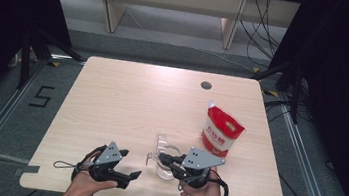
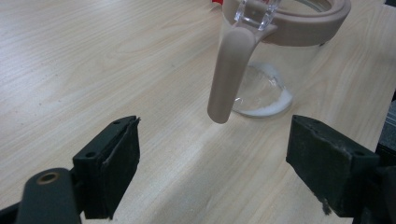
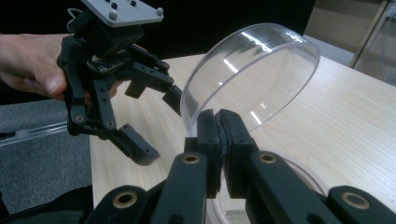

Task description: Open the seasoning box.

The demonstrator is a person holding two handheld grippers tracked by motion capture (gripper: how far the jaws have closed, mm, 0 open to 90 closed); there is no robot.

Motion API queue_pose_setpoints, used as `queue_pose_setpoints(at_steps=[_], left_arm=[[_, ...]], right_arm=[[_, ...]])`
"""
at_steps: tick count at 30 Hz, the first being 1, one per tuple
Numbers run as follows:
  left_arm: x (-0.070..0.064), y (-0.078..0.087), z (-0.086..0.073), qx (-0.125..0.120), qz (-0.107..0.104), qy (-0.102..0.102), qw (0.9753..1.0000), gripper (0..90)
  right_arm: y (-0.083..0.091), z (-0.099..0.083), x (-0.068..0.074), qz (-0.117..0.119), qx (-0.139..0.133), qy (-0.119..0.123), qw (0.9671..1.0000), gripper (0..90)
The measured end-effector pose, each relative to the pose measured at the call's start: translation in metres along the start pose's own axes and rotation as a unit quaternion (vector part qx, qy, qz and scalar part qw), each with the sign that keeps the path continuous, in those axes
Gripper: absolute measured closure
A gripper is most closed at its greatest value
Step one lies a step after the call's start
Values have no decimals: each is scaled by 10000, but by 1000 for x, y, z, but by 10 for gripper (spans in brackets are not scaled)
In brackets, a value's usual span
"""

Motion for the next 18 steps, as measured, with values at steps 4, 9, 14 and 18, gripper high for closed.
queue_pose_setpoints(at_steps=[4,9,14,18], left_arm=[[3,1,-1,-39,10,86,10000,166],[4,-1,-4,-6,49,140,9999,166],[3,-2,-6,27,37,82,10000,165],[3,-2,-6,61,29,71,10000,166]], right_arm=[[-2,2,1,-63,-34,56,10000,872],[-5,3,4,18,-6,12,10000,864],[-11,5,8,98,31,93,9999,858],[-10,4,6,28,-16,89,10000,849]])
Point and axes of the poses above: each handheld gripper's, and its own axes: y roughly backward along the jaws, z roughly out of its top, x roughly to its left, the point moved 6 cm from there along -y, roughly forward along the jaws, and after that the axes turned 8 degrees about x, right-handed, at the moved point
